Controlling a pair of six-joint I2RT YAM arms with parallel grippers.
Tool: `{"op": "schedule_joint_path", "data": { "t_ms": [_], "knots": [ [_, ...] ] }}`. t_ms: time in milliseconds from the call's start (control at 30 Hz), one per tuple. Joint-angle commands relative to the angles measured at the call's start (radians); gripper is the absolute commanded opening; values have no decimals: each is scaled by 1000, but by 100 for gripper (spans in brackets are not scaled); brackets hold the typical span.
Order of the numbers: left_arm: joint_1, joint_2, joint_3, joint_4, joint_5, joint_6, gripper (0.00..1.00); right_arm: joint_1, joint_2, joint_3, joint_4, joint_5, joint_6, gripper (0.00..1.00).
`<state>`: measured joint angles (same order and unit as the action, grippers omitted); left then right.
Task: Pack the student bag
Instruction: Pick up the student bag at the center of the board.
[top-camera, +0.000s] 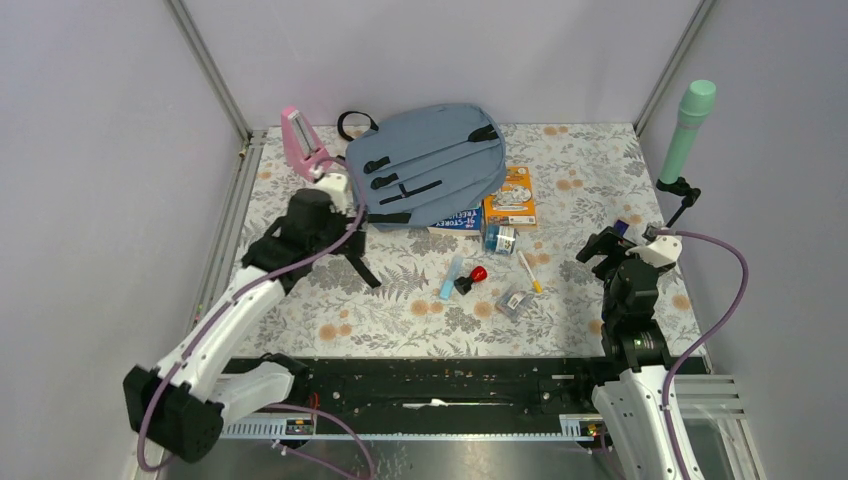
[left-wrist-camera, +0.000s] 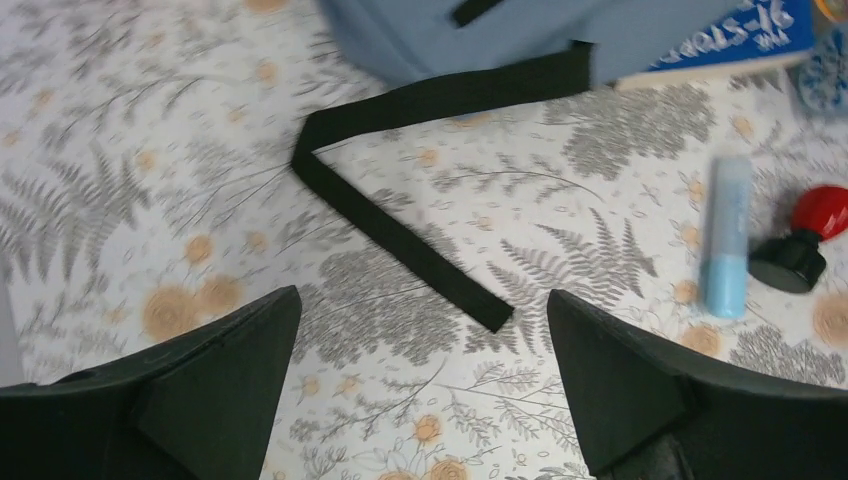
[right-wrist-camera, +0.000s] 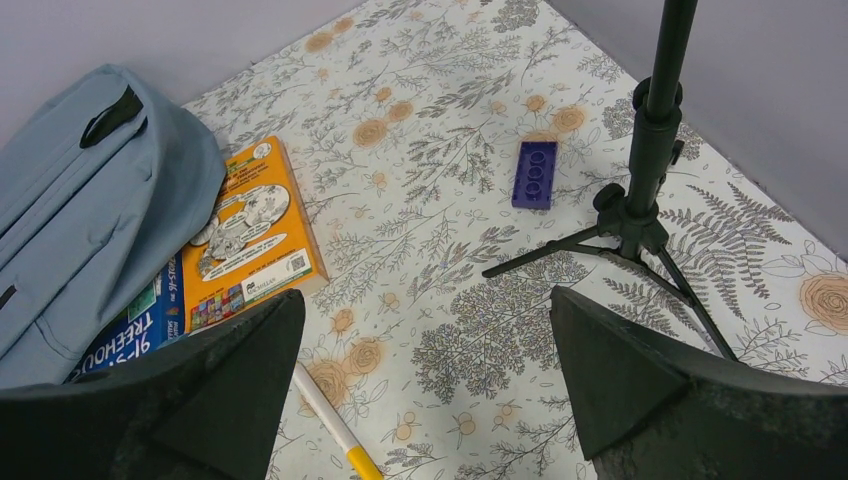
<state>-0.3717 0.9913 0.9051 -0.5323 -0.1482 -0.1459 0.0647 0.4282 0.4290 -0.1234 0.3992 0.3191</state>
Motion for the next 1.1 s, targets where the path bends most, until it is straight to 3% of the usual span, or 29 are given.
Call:
{"op": "schedule_joint_path", "data": {
  "t_ms": [0,133,267,500,733,933,1067],
  "knots": [
    [-142,146,148,1,-24,88,99,0,-3,40,14,-9,8,100],
    [-288,314,265,-38,-77,176,99,0,7,45,14,-19,7,100],
    [-361,481,363,-40,-166,245,99,0,6,45,14,-30,6,100],
    [-366,725,511,-26,-247,266,99,0,-15,39,14,-34,5,100],
    [-363,780,437,131,-210,375,99,0,-9,38,13,-42,10,100],
    [-358,820,379,212,-315,419,99,0,-25,36,10,-38,13,100],
    [-331,891,423,200,-366,407,99,0,-28,37,1,-47,16,100]
  ]
}}
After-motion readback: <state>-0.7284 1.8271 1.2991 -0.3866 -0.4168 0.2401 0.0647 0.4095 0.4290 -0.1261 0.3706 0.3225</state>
